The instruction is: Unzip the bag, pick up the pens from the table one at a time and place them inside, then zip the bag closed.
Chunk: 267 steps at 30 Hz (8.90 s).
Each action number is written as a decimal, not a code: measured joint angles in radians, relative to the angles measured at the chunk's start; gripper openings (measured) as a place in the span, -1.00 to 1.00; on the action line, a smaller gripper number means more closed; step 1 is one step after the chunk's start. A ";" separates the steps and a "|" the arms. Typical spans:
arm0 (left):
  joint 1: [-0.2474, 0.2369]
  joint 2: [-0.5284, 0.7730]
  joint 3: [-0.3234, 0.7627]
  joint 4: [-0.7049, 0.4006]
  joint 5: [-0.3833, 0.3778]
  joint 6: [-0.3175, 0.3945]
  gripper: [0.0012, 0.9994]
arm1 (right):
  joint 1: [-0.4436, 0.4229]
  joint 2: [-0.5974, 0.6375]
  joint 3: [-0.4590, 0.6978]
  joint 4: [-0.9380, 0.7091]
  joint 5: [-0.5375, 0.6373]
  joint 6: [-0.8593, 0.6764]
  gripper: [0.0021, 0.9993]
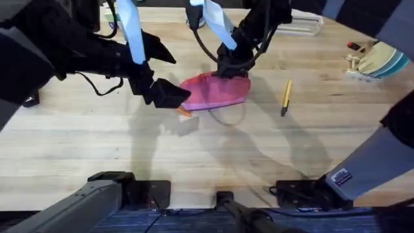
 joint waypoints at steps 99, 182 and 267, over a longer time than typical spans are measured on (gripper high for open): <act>0.000 0.000 0.000 0.015 0.000 0.000 0.99 | -0.443 -0.324 0.000 -0.068 -0.001 0.341 1.00; 0.000 -0.002 0.000 0.051 -0.001 0.000 0.99 | -0.513 -0.618 -0.492 0.155 0.306 0.940 1.00; 0.000 -0.002 0.000 0.046 -0.001 0.000 0.99 | -0.477 -0.148 -0.510 0.326 0.411 1.110 -0.52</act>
